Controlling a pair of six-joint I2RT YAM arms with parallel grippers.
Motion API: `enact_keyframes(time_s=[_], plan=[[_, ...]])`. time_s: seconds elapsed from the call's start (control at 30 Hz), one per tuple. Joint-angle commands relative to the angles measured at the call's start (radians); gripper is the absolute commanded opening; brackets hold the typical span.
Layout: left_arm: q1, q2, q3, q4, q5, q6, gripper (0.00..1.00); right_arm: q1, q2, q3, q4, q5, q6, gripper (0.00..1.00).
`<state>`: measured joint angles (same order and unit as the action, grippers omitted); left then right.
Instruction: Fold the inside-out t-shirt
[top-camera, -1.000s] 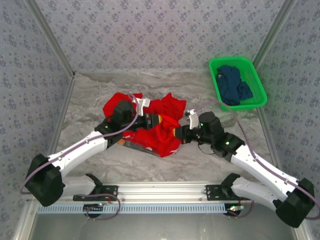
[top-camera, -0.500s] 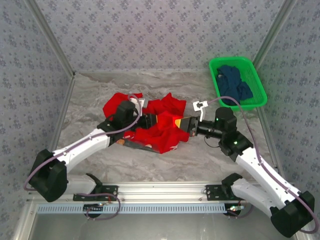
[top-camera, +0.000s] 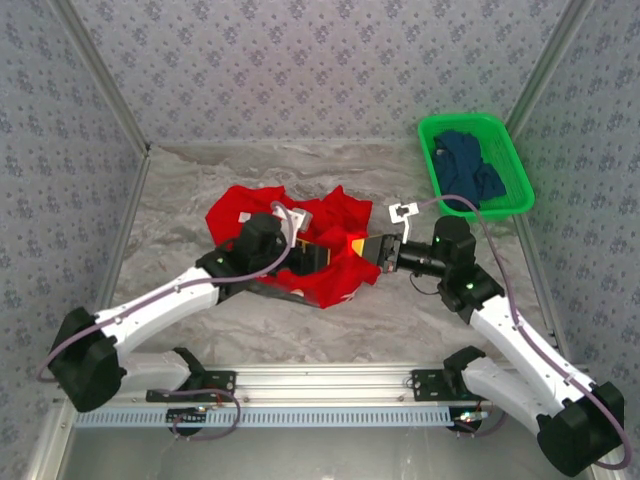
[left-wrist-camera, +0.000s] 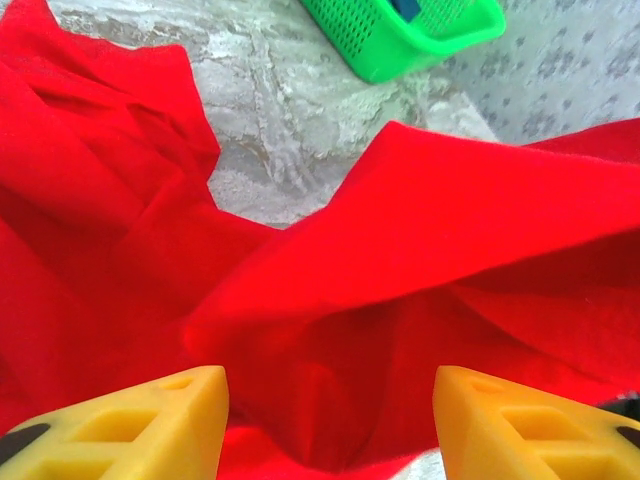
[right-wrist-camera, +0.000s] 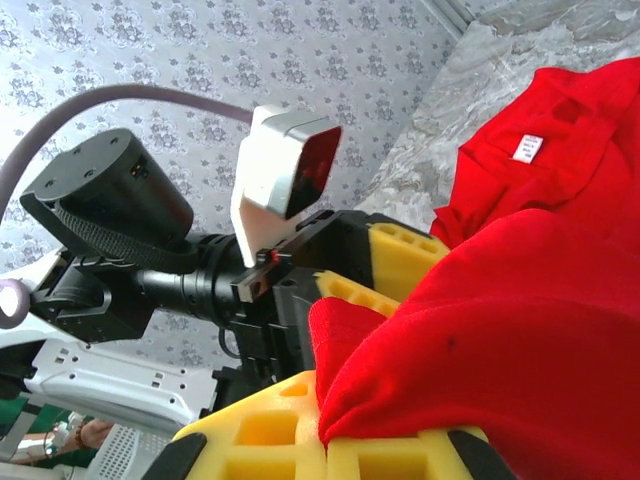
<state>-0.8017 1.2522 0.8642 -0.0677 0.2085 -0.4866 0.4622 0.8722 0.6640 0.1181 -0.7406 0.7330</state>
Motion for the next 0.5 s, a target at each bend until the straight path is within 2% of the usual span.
enact_keyframes(time_s=[0.0, 0.1, 0.23, 0.3, 0.37, 0.47], plan=[[-0.009, 0.062, 0.076, -0.089, -0.082, 0.06, 0.59, -0.006, -0.009, -0.01, 0.037, -0.041, -0.021, 0.0], [-0.01, 0.118, 0.11, -0.081, -0.074, 0.092, 0.65, -0.007, -0.017, -0.025, 0.046, -0.05, -0.02, 0.0], [-0.008, 0.228, 0.158, -0.032, 0.054, 0.079, 0.67, -0.013, -0.048, -0.051, 0.031, -0.051, -0.029, 0.0], [-0.007, 0.262, 0.172, 0.01, 0.118, 0.058, 0.56, -0.023, -0.069, -0.065, 0.013, -0.052, -0.04, 0.0], [-0.003, 0.252, 0.169, 0.072, 0.2, 0.037, 0.33, -0.05, -0.097, -0.074, -0.059, -0.031, -0.072, 0.0], [0.031, 0.192, 0.103, 0.244, 0.396, -0.034, 0.15, -0.113, -0.145, -0.091, -0.106, -0.032, -0.07, 0.0]])
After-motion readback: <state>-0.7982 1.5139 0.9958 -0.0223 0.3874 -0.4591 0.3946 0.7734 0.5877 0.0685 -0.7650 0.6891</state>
